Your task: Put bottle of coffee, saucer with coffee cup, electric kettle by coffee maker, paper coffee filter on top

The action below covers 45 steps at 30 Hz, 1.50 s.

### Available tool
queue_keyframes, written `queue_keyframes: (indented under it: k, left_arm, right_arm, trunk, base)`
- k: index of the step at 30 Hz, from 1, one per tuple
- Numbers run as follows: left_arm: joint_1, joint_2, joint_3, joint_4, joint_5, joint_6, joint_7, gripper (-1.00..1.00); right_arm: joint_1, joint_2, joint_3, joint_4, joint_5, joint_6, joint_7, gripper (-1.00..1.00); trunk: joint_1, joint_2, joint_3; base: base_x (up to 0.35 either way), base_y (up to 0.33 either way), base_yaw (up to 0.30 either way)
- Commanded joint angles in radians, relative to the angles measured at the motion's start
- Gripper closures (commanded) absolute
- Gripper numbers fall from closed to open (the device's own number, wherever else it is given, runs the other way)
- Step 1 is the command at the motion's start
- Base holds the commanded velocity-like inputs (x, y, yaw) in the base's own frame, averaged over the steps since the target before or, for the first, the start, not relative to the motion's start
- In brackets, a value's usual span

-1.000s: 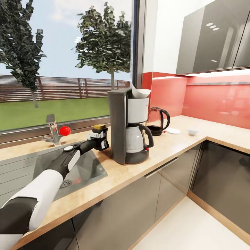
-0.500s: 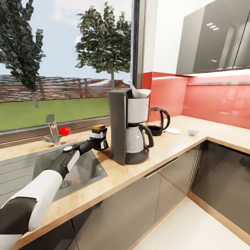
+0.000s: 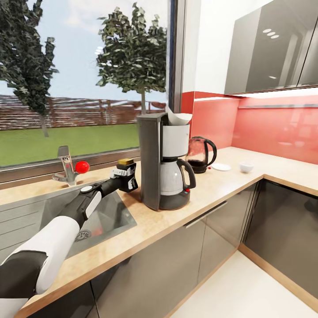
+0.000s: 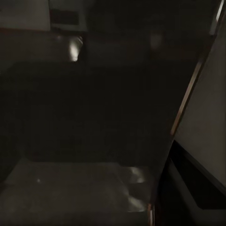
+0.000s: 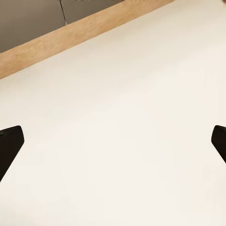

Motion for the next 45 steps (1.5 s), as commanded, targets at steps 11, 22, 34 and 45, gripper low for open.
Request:
queue_keyframes:
  k: [11, 22, 34, 45]
  left_arm:
    - [-0.001, 0.001, -0.006, 0.000, 0.008, 0.003, -0.001, 1.00]
    - [-0.001, 0.001, -0.006, 0.000, 0.008, 0.003, -0.001, 1.00]
    - [-0.001, 0.001, -0.006, 0.000, 0.008, 0.003, -0.001, 1.00]
    - [-0.001, 0.001, -0.006, 0.000, 0.008, 0.003, -0.002, 1.00]
  right_arm:
    - [-0.002, -0.001, 0.007, -0.001, -0.011, -0.005, 0.002, -1.00]
    - [-0.002, -0.001, 0.007, -0.001, -0.011, -0.005, 0.002, -1.00]
    - [-0.002, -0.001, 0.007, -0.001, -0.011, -0.005, 0.002, -1.00]
    - [-0.002, -0.001, 0.007, -0.001, -0.011, -0.005, 0.002, -1.00]
  trunk:
    - [0.004, -0.008, -0.004]
    - [0.027, -0.050, -0.023]
    - [0.046, -0.085, -0.039]
    - [0.061, -0.113, -0.051]
  base:
    - [0.002, 0.000, 0.000]
    - [0.000, 0.000, 0.000]
    - [0.000, 0.000, 0.000]
    - [0.000, 0.000, 0.000]
